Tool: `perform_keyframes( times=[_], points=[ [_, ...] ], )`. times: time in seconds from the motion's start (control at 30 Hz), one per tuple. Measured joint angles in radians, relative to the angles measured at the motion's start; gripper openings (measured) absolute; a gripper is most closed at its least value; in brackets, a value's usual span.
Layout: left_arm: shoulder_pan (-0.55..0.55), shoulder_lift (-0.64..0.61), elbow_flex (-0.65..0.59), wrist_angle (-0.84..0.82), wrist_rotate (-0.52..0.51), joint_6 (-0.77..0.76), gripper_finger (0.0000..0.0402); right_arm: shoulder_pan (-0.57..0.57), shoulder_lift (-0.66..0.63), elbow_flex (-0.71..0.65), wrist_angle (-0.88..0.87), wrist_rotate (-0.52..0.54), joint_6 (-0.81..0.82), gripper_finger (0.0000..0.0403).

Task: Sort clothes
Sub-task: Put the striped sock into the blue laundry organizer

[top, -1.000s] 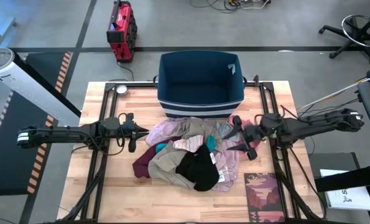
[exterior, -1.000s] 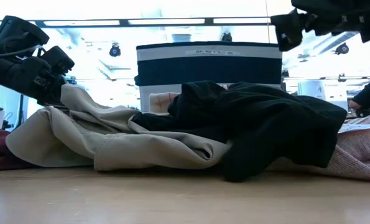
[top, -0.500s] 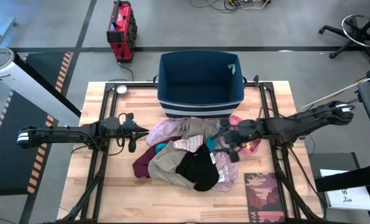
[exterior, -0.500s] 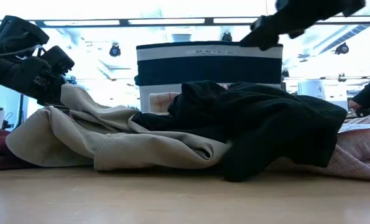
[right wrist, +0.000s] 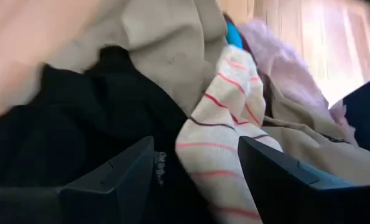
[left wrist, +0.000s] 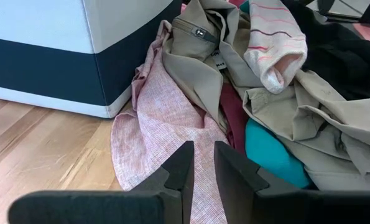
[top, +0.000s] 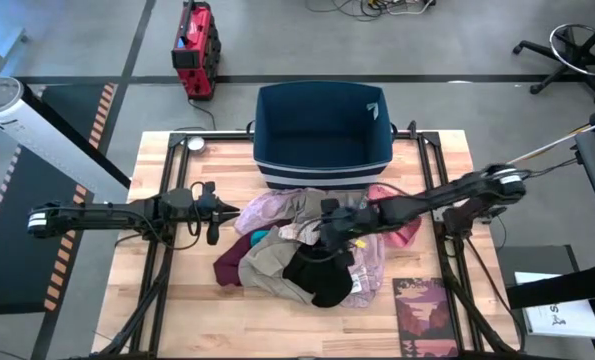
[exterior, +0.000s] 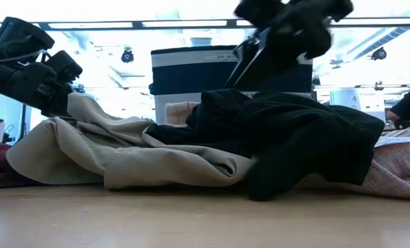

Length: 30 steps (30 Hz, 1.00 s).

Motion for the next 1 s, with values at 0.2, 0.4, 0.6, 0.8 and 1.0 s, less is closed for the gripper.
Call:
perform_keyframes(
  times=[0.2,0.4,0.6,0.8,1.0],
  points=[
    [0.000,0.000,0.000,0.000,0.000,0.000,0.0050,0.000,0.164,0.168,-0.152,0.097,0.005,0.0230],
    [0.000,0.000,0.000,0.000,0.000,0.000,0.0050,-0.002,0.273,0.301,-0.277,0.258,0.024,0.0206],
    [0.000,0.000,0.000,0.000,0.000,0.000,0.0050,-0.003,0.278,0.369,-0.329,0.301,0.011,0.0117],
    [0.000,0.000,0.000,0.005,0.000,0.000,0.0050,-0.003,0.221,0.400,-0.331,0.226,-0.027,0.0013],
    [0.000,0.000,0.000,0.008,0.000,0.000,0.0050,-0.009,0.157,0.400,-0.337,0.193,-0.040,0.0010]
  ],
)
